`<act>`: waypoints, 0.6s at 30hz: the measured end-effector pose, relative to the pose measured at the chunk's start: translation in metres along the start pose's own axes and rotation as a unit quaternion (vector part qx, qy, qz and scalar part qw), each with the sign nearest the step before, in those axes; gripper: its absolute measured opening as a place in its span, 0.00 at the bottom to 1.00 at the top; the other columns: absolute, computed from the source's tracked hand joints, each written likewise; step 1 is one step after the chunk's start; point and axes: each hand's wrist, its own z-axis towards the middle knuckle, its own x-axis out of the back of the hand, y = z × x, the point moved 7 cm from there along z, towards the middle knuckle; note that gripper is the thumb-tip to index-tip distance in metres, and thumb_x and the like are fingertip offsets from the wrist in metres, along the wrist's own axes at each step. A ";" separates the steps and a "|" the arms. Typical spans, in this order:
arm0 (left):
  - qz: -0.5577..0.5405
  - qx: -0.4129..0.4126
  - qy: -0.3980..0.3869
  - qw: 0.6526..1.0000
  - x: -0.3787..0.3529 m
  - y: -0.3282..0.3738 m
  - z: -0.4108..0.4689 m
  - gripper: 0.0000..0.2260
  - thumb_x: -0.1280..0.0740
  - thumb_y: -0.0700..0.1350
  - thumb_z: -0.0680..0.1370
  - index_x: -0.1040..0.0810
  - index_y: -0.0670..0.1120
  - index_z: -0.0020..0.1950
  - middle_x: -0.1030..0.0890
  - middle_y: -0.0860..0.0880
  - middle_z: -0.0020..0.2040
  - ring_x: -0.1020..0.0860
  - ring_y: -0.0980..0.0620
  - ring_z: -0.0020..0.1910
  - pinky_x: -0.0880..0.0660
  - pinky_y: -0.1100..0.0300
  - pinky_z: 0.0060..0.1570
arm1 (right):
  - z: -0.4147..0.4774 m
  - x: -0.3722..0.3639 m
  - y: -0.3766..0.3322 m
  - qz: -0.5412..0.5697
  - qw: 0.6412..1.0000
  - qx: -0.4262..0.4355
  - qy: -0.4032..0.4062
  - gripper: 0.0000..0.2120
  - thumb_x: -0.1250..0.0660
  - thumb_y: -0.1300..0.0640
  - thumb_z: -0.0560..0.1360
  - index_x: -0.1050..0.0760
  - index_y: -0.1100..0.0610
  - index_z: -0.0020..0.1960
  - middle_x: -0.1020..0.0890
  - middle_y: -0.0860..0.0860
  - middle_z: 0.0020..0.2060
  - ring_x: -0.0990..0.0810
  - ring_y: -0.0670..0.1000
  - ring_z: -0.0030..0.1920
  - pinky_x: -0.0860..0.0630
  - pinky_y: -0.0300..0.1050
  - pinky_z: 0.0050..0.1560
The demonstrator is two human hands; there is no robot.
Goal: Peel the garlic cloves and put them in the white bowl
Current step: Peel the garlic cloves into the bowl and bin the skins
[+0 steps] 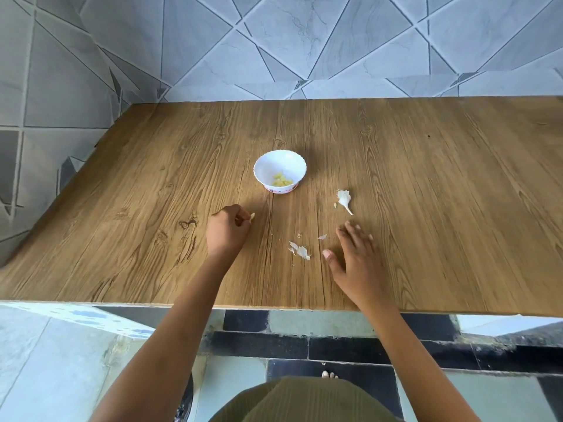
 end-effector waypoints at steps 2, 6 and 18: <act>0.001 -0.038 0.005 0.999 0.001 0.007 -0.003 0.05 0.32 0.34 0.72 0.18 0.41 0.44 0.17 0.44 0.44 0.19 0.45 0.42 0.24 0.56 0.42 | -0.001 0.000 0.000 0.000 1.000 -0.002 0.018 0.37 0.58 0.37 0.74 0.37 0.60 0.73 0.38 0.57 0.74 0.43 0.56 0.75 0.55 0.50 0.73; 0.047 -0.143 -0.056 0.987 -0.015 0.034 -0.018 0.13 0.38 0.28 0.73 0.17 0.38 0.49 0.17 0.41 0.48 0.19 0.43 0.45 0.23 0.55 0.46 | -0.002 0.000 0.000 0.004 1.000 -0.002 0.026 0.35 0.55 0.38 0.76 0.34 0.61 0.71 0.35 0.58 0.72 0.40 0.57 0.74 0.52 0.52 0.73; 0.087 -0.223 -0.156 0.958 -0.063 0.086 -0.056 0.16 0.38 0.28 0.71 0.18 0.39 0.53 0.19 0.41 0.49 0.20 0.42 0.46 0.23 0.51 0.45 | -0.006 0.006 0.001 0.054 0.997 -0.003 0.054 0.21 0.40 0.56 0.79 0.32 0.63 0.70 0.33 0.58 0.71 0.38 0.57 0.73 0.48 0.49 0.72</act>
